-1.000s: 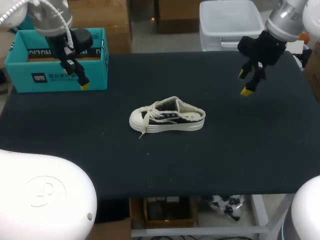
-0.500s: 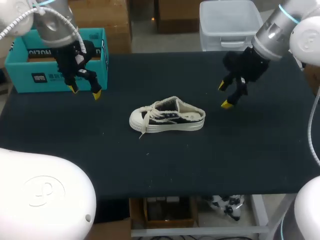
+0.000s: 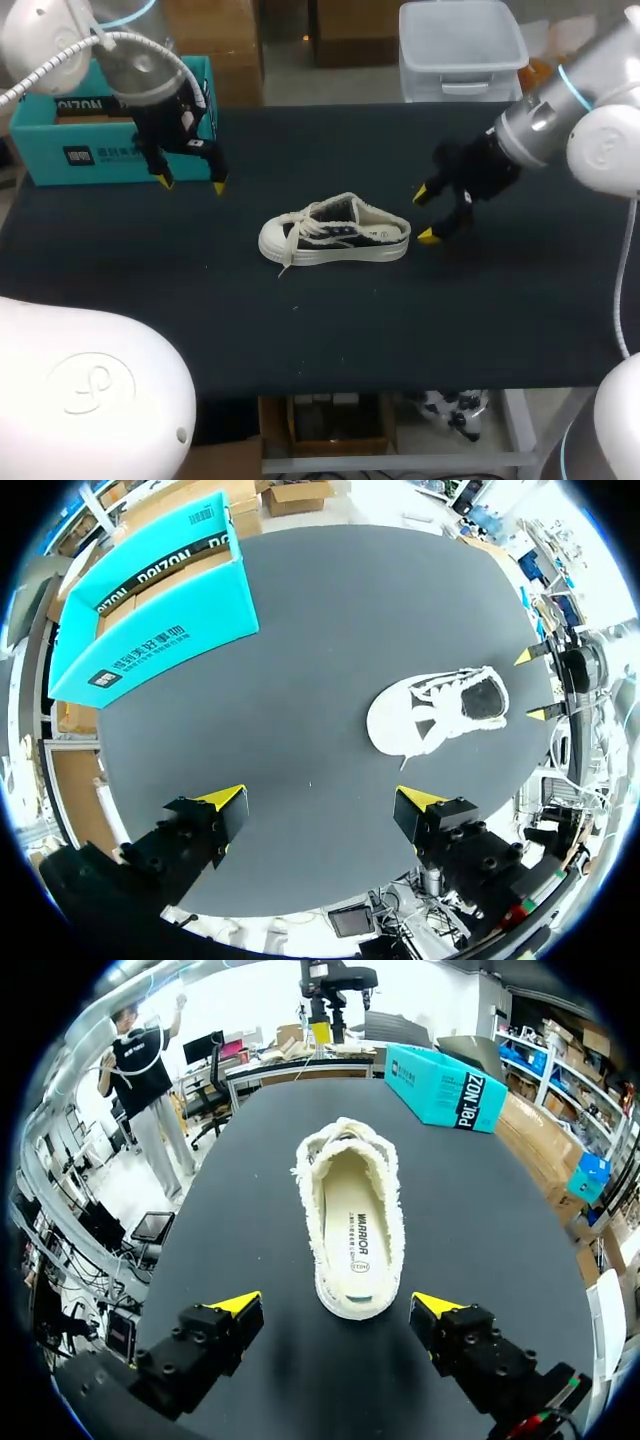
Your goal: Open the shoe tongue, take the insole out of the shoe, put the insole back into the shoe, and pack the shoe into the shoebox
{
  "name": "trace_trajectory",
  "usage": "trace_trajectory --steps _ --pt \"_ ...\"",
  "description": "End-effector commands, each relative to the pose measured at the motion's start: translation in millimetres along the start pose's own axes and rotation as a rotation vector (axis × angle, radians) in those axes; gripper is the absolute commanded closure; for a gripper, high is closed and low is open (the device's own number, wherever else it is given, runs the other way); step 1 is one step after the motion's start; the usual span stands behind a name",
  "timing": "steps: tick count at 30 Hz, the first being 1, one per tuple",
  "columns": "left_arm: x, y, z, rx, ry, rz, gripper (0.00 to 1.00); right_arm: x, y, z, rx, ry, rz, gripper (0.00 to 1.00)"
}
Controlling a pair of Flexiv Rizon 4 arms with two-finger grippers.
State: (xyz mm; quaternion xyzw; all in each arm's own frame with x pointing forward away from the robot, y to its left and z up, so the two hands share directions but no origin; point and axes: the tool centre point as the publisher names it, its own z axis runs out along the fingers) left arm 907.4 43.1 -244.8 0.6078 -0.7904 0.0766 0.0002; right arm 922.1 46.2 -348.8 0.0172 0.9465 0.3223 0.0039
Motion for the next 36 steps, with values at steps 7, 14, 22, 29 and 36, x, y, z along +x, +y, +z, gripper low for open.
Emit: trace_trajectory --steps 7,14,22,29,36 --pt "6.5 3.8 4 0.062 -0.033 -0.083 0.00 -2 -2 21 -0.035 -0.001 0.002 0.00" --pt "37.0 13.1 14 0.062 0.004 -0.148 0.00 -7 -7 33 -0.061 -0.002 0.029 0.00" --pt "54.8 9.8 21 0.038 -0.002 -0.135 0.00 -11 -14 47 -0.086 0.004 0.051 0.00" --pt "64.0 9.4 25 0.024 -0.018 -0.111 0.00 -16 -18 57 -0.106 0.012 0.058 0.00" --pt "68.5 8.7 30 0.016 -0.019 -0.100 0.00 -19 -18 69 -0.140 0.018 0.062 0.00"
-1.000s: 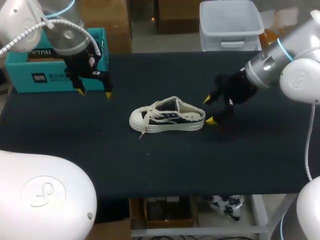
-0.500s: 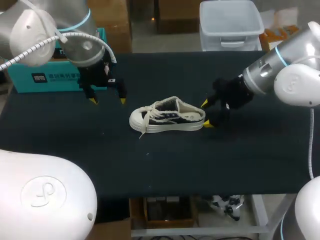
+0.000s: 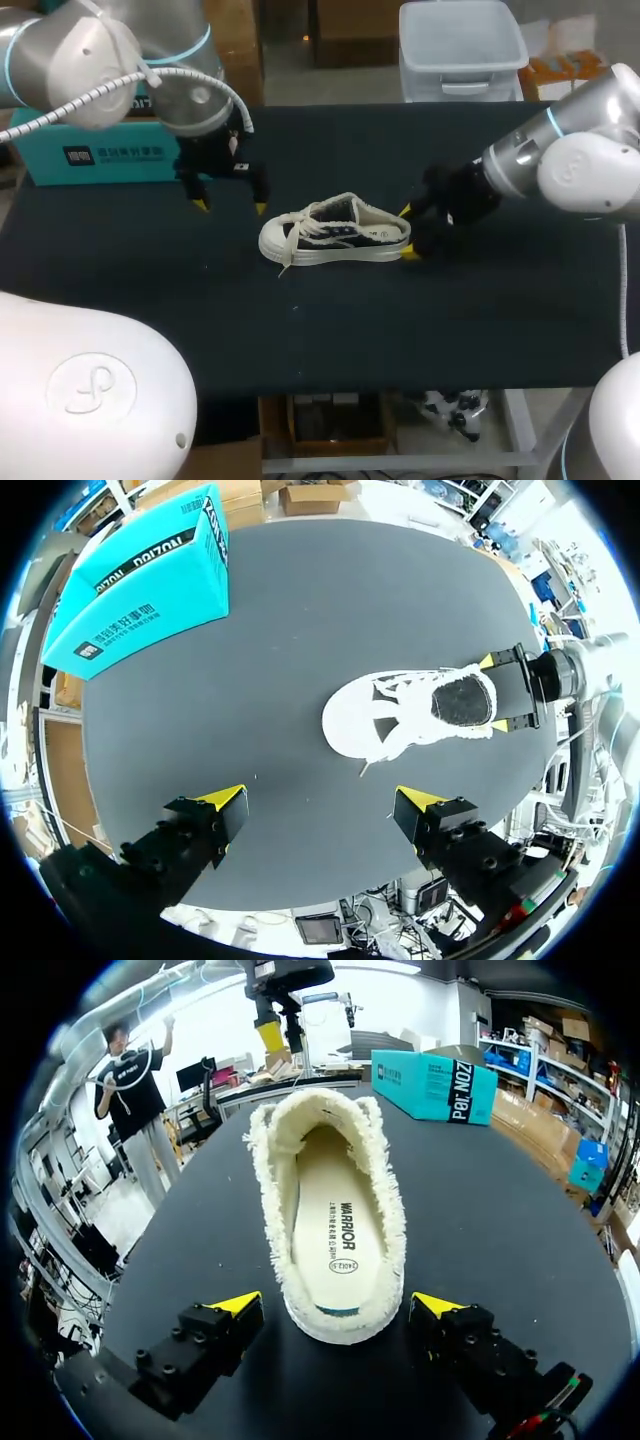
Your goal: Open the shoe tongue, take the insole out of the shoe, put the insole back into the shoe, and pack the shoe into the shoebox
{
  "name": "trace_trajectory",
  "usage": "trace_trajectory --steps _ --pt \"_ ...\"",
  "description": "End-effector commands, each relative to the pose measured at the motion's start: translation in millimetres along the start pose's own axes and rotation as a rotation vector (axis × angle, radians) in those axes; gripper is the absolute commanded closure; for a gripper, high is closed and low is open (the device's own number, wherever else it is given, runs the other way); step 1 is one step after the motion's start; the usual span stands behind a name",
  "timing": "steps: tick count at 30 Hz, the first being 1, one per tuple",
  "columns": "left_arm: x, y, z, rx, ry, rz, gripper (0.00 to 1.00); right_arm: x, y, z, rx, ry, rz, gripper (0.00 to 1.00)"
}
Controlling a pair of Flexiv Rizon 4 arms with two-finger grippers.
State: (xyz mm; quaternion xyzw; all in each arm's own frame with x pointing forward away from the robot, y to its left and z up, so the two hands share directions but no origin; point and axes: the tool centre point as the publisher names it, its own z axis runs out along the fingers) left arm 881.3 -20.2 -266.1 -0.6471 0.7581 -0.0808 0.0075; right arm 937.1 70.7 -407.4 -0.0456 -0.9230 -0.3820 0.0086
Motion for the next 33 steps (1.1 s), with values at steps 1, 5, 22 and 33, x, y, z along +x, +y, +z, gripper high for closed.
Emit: trace_trajectory --steps 1,5,22,33 --pt "3.6 -3.0 4 -0.006 -0.007 0.001 0.00 -4 -3 9 -0.015 0.013 -0.001 0.00" --pt "6.2 -4.5 9 -0.011 -0.009 0.005 0.00 -5 -1 16 -0.027 0.022 0.003 0.00" --pt "12.7 -8.3 18 -0.024 -0.017 0.024 0.00 -4 3 35 -0.069 0.027 0.015 0.00" --pt "19.6 -11.1 23 -0.032 -0.026 0.020 0.00 -4 7 39 -0.080 0.024 -0.006 1.00"
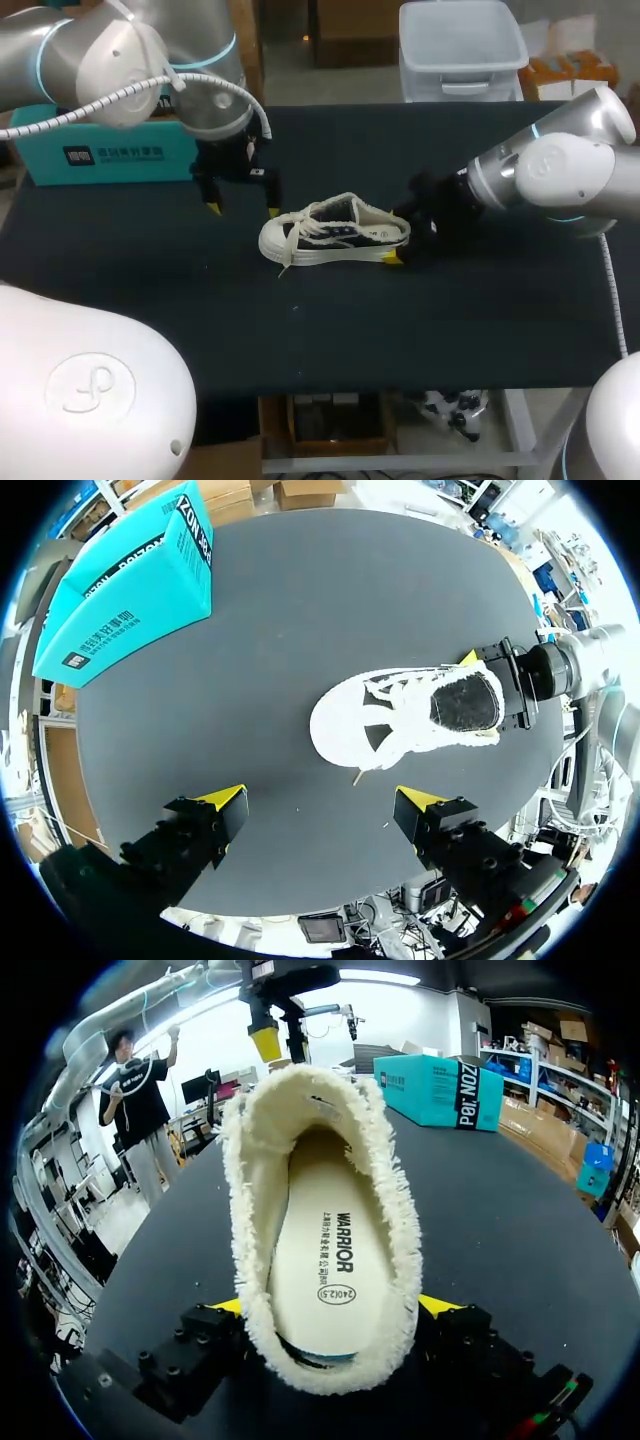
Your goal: Open the shoe tongue, take the insole out of the shoe, put the insole back into the shoe, and pack the shoe into the shoebox
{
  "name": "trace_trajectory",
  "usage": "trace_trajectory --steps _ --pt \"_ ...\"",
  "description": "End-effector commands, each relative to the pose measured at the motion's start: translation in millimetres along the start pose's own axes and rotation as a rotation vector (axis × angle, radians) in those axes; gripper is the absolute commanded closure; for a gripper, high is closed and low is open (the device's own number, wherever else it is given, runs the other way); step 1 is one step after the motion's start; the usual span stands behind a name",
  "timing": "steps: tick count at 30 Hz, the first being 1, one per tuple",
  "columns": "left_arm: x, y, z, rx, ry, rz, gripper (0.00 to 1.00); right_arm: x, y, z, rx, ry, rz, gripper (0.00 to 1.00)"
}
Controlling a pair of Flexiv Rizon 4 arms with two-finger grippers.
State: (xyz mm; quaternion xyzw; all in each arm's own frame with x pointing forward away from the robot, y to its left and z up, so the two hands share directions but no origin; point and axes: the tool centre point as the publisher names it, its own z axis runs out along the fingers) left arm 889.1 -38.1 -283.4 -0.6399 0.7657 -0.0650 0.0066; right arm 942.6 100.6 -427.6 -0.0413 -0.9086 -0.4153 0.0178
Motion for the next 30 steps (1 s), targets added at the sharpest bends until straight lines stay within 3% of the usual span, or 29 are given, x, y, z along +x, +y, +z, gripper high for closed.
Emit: trace_trajectory --steps 1,9,15,23,30 --pt "6.7 -3.6 3 -0.008 -0.009 0.000 0.00 0 -1 4 -0.008 0.000 -0.007 1.00" --pt "29.4 -10.8 -3 -0.050 0.010 0.023 0.00 2 -3 6 -0.017 -0.002 -0.003 1.00" --pt "59.4 -19.5 -10 -0.060 0.003 0.036 0.00 2 -3 6 -0.017 -0.002 -0.003 1.00" --pt "103.7 -40.1 -6 -0.100 -0.056 -0.025 0.00 2 -3 6 -0.017 -0.002 -0.003 1.00" --pt "123.2 -52.4 8 -0.131 -0.114 -0.091 0.08 2 -3 6 -0.017 -0.002 -0.003 1.00"
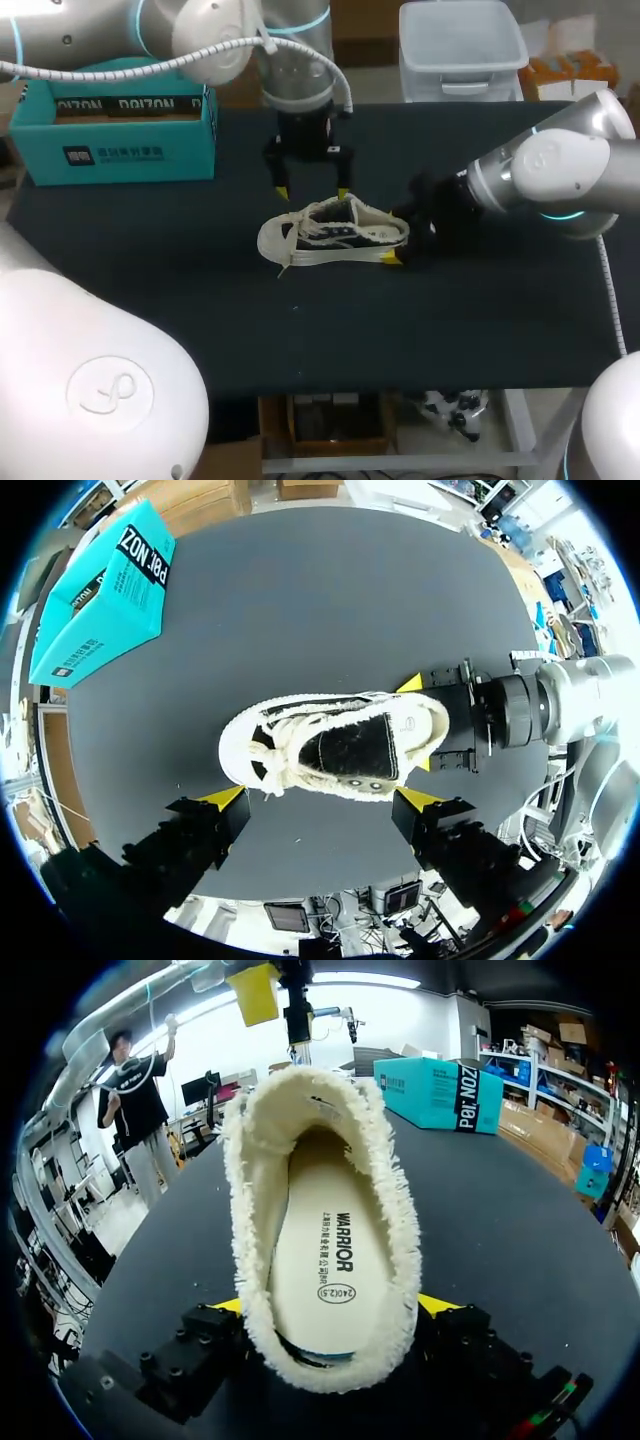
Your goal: Open the shoe tongue, take the insole out of the shoe, put the insole back into the shoe, and pack the shoe into the shoebox
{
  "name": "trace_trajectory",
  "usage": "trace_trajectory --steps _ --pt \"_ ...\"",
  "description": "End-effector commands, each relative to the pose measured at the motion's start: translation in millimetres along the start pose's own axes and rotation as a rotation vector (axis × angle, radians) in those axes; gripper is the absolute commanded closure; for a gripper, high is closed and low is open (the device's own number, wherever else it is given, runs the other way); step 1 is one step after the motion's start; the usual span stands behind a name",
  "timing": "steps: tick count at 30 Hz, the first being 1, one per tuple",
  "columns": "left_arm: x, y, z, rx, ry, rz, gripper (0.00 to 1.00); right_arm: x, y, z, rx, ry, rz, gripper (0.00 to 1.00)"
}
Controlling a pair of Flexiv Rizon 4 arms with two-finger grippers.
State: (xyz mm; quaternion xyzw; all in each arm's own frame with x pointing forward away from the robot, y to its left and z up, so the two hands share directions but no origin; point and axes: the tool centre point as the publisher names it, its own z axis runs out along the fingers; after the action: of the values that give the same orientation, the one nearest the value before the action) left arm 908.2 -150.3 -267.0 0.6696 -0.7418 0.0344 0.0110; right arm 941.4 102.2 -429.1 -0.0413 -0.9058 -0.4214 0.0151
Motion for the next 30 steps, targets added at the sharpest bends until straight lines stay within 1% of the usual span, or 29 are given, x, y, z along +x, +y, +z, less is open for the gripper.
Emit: trace_trajectory --steps 1,4,5,7,10,13,17,21,25,26,28,29,30 --pt "18.6 -13.3 14 -0.069 -0.107 -0.024 0.09 1 -3 4 -0.004 0.002 -0.001 1.00" --pt "25.8 -17.6 20 -0.089 -0.133 -0.053 0.09 1 -3 4 -0.004 0.002 -0.001 1.00" --pt "28.1 -18.8 21 -0.100 -0.141 -0.062 0.11 1 -3 4 -0.004 0.002 -0.001 1.00" --pt "32.7 -20.2 23 -0.114 -0.155 -0.076 0.12 1 -3 4 -0.004 0.002 -0.001 1.00" --pt "38.7 -18.8 25 -0.128 -0.186 -0.091 0.14 1 -3 4 -0.004 0.002 -0.001 1.00" --pt "42.4 -16.5 30 -0.141 -0.218 -0.104 0.19 1 -3 4 -0.004 0.002 -0.001 1.00" --pt "42.0 -8.8 35 -0.149 -0.260 -0.109 0.27 1 -3 4 -0.004 0.002 -0.001 1.00" --pt "38.4 -5.1 42 -0.145 -0.296 -0.121 0.27 1 -3 4 -0.004 0.002 -0.001 1.00" --pt "36.0 -7.0 49 -0.141 -0.311 -0.130 0.25 1 -3 4 -0.004 0.002 -0.001 1.00" --pt "35.5 -7.6 50 -0.144 -0.312 -0.133 0.27 1 -3 4 -0.004 0.002 -0.001 1.00" --pt "34.6 -8.6 51 -0.146 -0.310 -0.140 0.36 1 -3 4 -0.004 0.002 -0.001 1.00" --pt "33.8 -9.0 51 -0.147 -0.310 -0.142 0.51 1 -3 4 -0.004 0.002 -0.001 1.00" --pt "32.5 -9.0 51 -0.145 -0.309 -0.146 0.64 1 -3 4 -0.004 0.002 -0.001 1.00"
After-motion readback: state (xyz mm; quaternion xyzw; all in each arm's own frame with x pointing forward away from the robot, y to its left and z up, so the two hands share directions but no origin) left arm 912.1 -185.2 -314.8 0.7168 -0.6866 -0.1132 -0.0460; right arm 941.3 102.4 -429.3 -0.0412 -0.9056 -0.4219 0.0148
